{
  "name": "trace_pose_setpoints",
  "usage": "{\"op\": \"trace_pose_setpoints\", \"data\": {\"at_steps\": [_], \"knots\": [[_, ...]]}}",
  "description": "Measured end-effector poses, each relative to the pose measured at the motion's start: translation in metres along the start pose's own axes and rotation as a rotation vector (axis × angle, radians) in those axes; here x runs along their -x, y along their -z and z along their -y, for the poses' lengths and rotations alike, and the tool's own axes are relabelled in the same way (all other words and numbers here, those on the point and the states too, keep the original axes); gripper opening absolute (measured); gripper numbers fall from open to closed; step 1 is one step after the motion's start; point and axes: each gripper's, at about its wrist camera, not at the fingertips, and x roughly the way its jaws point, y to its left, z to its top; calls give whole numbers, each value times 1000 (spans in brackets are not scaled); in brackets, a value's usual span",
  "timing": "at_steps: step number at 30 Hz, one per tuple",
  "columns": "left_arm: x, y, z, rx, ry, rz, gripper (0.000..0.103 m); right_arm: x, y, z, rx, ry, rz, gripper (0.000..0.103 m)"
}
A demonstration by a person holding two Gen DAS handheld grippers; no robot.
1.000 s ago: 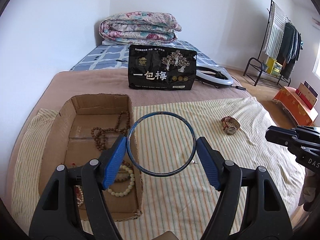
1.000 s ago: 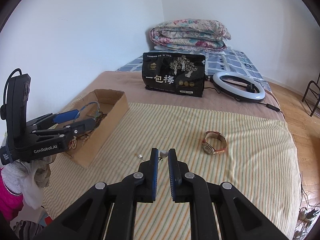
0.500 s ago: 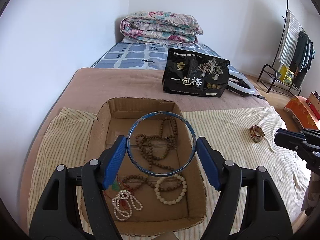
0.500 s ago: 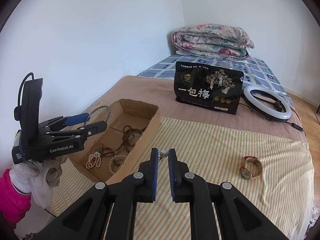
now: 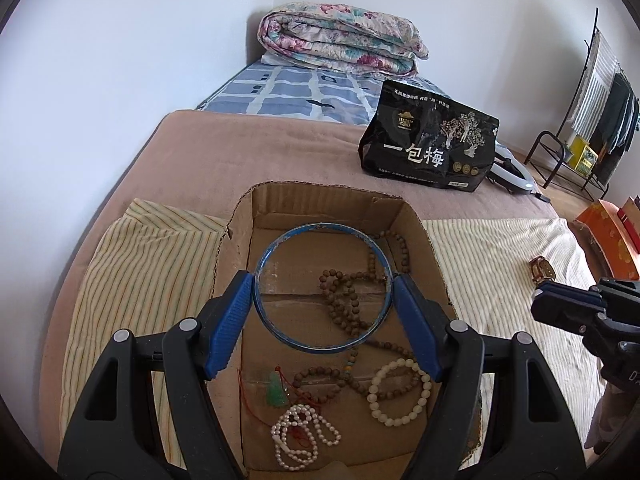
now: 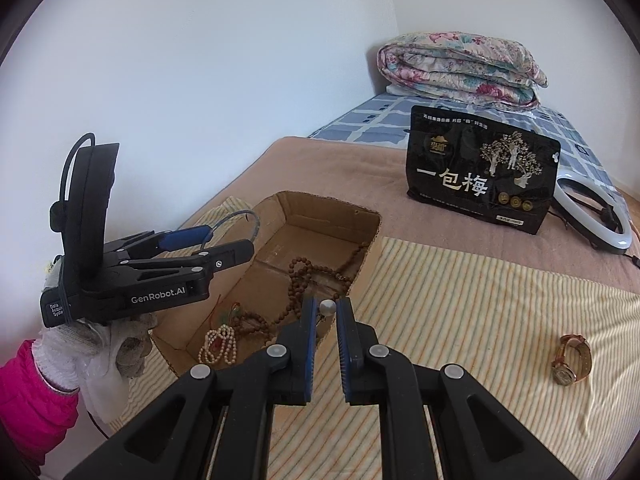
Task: Organize jewelry
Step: 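Open both tools to drop the bangle and stud into the box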
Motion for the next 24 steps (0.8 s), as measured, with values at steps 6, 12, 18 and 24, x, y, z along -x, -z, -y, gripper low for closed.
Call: {"op": "trace_pose_setpoints", "data": {"at_steps": [6,12,18,24], "knots": [[-10,-3,-9,13,-1,-10,74,-21,-2,-14,26,-25,-27,8],[-15,-4,-15,34,13,-22,74,-39,-2,-22,37,-45,-49,9],[-18,-5,-21,70,15,-43,74,-42,-1,-27,49,-17,-34,63],[-18,-5,-22,69,7,-46,74,-41,0,-25,39,-8,-31,72]]}}
